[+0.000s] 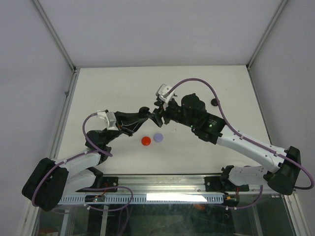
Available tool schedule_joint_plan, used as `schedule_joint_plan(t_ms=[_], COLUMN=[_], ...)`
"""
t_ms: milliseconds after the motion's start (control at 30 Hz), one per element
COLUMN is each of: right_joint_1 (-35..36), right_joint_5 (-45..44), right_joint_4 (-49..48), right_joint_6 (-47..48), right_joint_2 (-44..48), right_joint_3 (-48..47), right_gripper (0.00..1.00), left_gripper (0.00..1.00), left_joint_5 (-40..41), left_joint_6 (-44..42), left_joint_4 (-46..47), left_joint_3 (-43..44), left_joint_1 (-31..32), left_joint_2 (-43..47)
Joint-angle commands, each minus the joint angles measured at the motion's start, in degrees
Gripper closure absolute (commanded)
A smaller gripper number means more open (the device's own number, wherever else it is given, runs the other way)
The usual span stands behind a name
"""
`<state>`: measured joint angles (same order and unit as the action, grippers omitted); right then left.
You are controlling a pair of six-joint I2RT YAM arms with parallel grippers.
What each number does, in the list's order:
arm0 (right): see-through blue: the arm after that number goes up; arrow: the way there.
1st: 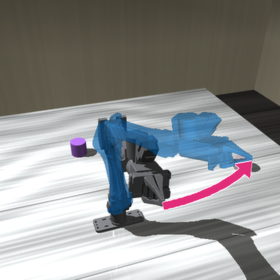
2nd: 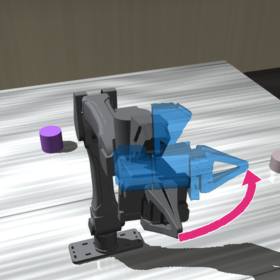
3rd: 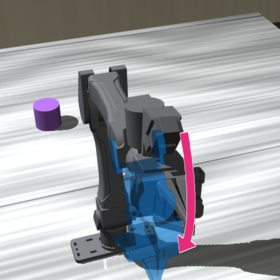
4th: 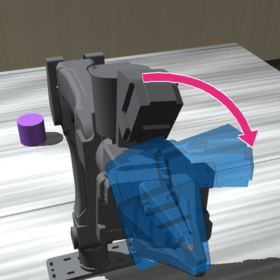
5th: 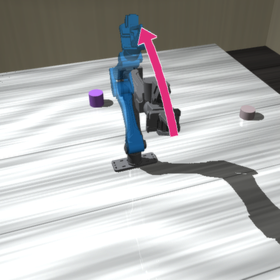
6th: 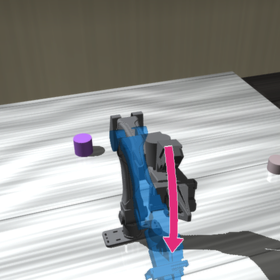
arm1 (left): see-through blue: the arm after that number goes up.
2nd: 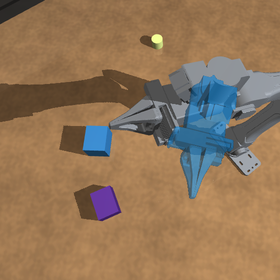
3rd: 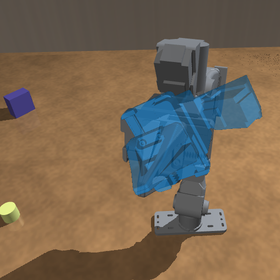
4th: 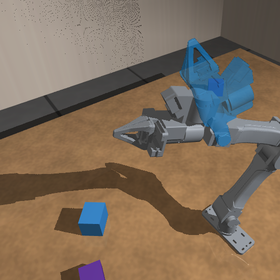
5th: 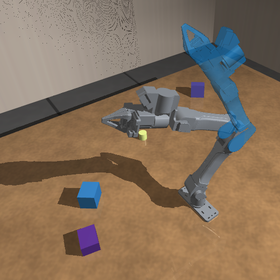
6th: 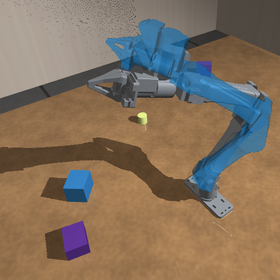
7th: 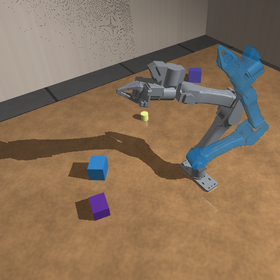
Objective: Insert the wireless bluetooth earbuds into the charging case
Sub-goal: Place the earbud in the charging case, then pick up the earbud from the center of the board.
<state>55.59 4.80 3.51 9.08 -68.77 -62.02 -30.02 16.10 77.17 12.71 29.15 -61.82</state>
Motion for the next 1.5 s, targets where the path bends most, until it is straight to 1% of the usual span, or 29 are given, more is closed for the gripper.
schedule_joint_plan(t_ms=[0,200,367,500,600,700,800,1000,1133,1233,1333,1467], right_joint_1=[0.0,0.0,0.0,0.0,0.0,0.0,-0.1,-2.6,-7.8,-13.7,-19.4,-24.5], right_joint_5=[1.7,3.9,0.9,-2.2,-2.6,-3.0,-3.8,-7.4,-8.0,-6.0,-4.5,-5.0], right_joint_4=[-1.5,-3.6,-5.6,-6.2,-5.9,-5.4,-3.5,6.2,12.8,17.6,21.5,23.6], right_joint_6=[-0.8,-2.9,-5.8,-7.9,-8.4,-8.6,-7.8,-5.9,-5.8,-7.1,-7.9,-7.8], right_joint_2=[1.5,0.1,-0.8,-1.7,-2.3,-1.9,-0.7,-0.3,-2.8,-6.0,-9.4,-13.1], right_joint_3=[-1.0,-1.5,-1.4,-1.8,-2.4,-2.6,-3.2,-6.4,-8.3,-9.6,-10.6,-10.5], right_gripper=[0.37,0.37,0.37,0.37,0.37,0.37,0.36,0.36,0.35,0.35,0.36,0.36], left_gripper=[1.00,1.00,1.00,1.00,1.00,1.00,1.00,1.00,1.00,1.00,1.00,1.00], left_joint_5=[0.3,-1.2,-2.4,-3.3,-3.5,-2.2,1.9,10.4,13.6,14.6,14.6,13.1], left_joint_6=[0.2,0.8,0.6,-1.2,-1.9,-2.2,-2.3,-4.3,-6.2,-8.6,-12.9,-19.5], left_joint_4=[2.5,3.2,2.8,1.1,0.0,-0.3,-1.3,-13.8,-23.8,-31.5,-40.4,-48.4], left_joint_3=[1.7,2.4,2.6,2.8,2.9,2.5,1.5,1.3,2.2,3.8,7.0,11.0], left_joint_1=[-0.3,-0.3,-0.3,0.1,0.3,0.3,0.2,0.2,0.2,0.2,0.2,0.2], left_joint_2=[0.7,-0.6,-1.1,-0.8,-0.2,0.6,1.6,6.4,10.8,13.9,16.0,16.5])
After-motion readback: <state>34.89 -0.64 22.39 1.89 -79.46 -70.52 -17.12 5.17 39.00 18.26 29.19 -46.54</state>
